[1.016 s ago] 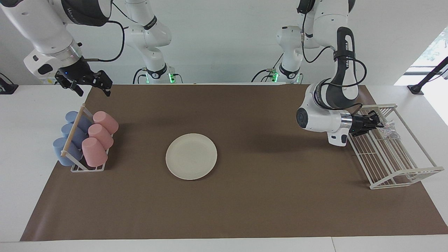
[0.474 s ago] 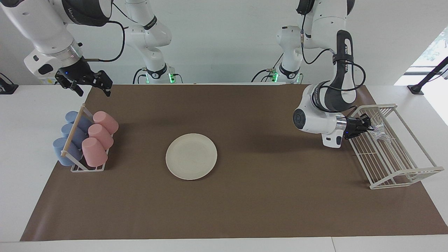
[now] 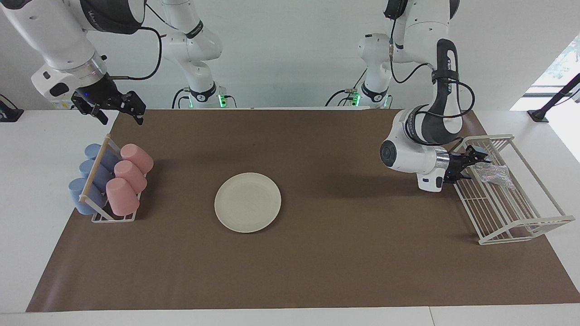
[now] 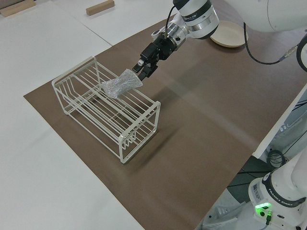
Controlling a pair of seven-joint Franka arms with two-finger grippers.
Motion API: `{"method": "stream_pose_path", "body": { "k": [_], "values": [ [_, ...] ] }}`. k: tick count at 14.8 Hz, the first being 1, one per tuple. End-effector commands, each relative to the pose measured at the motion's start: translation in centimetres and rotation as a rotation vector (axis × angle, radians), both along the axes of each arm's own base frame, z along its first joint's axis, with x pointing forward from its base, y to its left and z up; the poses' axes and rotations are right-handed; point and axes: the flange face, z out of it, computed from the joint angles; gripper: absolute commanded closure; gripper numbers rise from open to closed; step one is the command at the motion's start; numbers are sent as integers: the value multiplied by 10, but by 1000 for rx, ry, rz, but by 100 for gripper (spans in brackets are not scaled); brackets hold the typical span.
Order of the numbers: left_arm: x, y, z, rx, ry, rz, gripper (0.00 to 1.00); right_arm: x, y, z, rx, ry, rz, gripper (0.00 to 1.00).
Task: Wipe plate with sponge
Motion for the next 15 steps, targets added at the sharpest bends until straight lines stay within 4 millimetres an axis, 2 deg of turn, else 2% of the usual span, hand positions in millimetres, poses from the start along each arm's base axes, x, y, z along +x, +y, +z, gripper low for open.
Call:
{"method": "stream_pose_path", "body": {
  "k": [1, 3, 5, 6, 7, 10, 11, 13, 15],
  "values": [
    [1, 2, 1, -17, -15, -1, 0, -4, -1, 2, -21, -12, 31, 0],
    [2, 1, 3, -19, -14, -4, 0, -4, -1, 2, -21, -12, 31, 0],
    [10, 0, 20, -40, -12, -29, 0, -4, -1, 2, -21, -12, 31, 0],
    [15, 2, 35, -52, 14, -42, 0, -4, -1, 2, -21, -12, 31, 0],
    [18, 11, 59, -100, 65, -40, 0, -4, -1, 3, -20, -14, 31, 0],
    [25, 29, 148, -307, 167, -72, 0, -4, -1, 3, -20, -14, 31, 0],
    [25, 30, 170, -377, 173, -74, 0, -4, -1, 2, -21, -12, 31, 0],
    [14, 35, 208, -569, 124, -43, 0, -4, -1, 2, -21, -12, 31, 0],
    [-10, 43, 244, -812, 55, -13, 0, -4, -1, 2, -21, -12, 31, 0]
  ]
}}
